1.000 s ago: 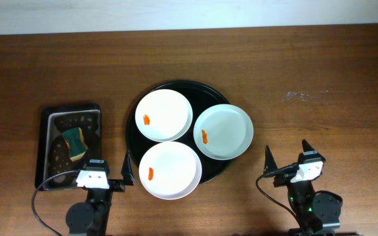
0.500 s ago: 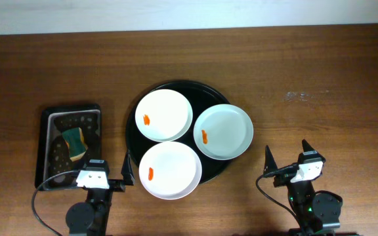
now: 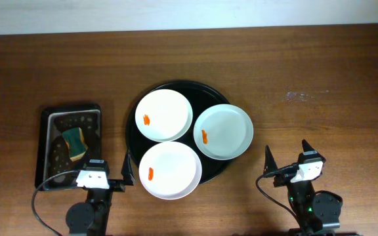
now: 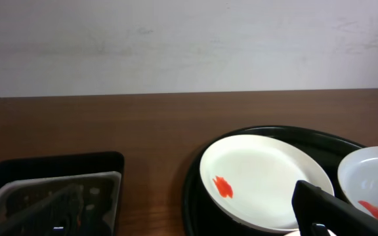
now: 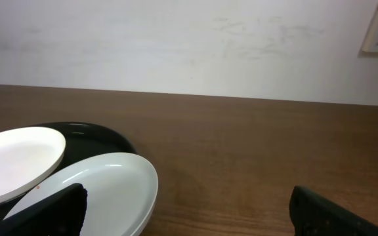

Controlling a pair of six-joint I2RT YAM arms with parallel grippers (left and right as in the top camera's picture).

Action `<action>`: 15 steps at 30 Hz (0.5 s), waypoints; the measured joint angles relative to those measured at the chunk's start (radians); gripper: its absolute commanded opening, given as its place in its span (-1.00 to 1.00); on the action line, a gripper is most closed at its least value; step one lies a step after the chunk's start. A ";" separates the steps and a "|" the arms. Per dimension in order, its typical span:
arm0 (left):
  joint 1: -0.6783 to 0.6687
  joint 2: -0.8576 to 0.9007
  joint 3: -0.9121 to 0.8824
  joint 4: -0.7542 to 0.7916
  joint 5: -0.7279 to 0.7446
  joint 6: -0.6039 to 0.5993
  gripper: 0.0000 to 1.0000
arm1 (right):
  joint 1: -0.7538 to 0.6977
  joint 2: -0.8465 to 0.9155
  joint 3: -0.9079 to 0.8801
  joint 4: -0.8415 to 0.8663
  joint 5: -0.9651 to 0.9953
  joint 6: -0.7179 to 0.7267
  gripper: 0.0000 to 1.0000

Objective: Clean dirty plates on tray and stack at the side

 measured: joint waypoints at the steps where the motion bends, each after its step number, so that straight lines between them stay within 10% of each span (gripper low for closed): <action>1: 0.000 0.000 -0.001 0.011 -0.008 0.000 0.99 | 0.000 0.000 0.000 0.000 0.000 0.000 0.97; 15: 0.000 0.029 0.045 0.216 0.051 0.000 0.99 | 0.000 0.101 0.177 -0.129 -0.205 0.077 0.97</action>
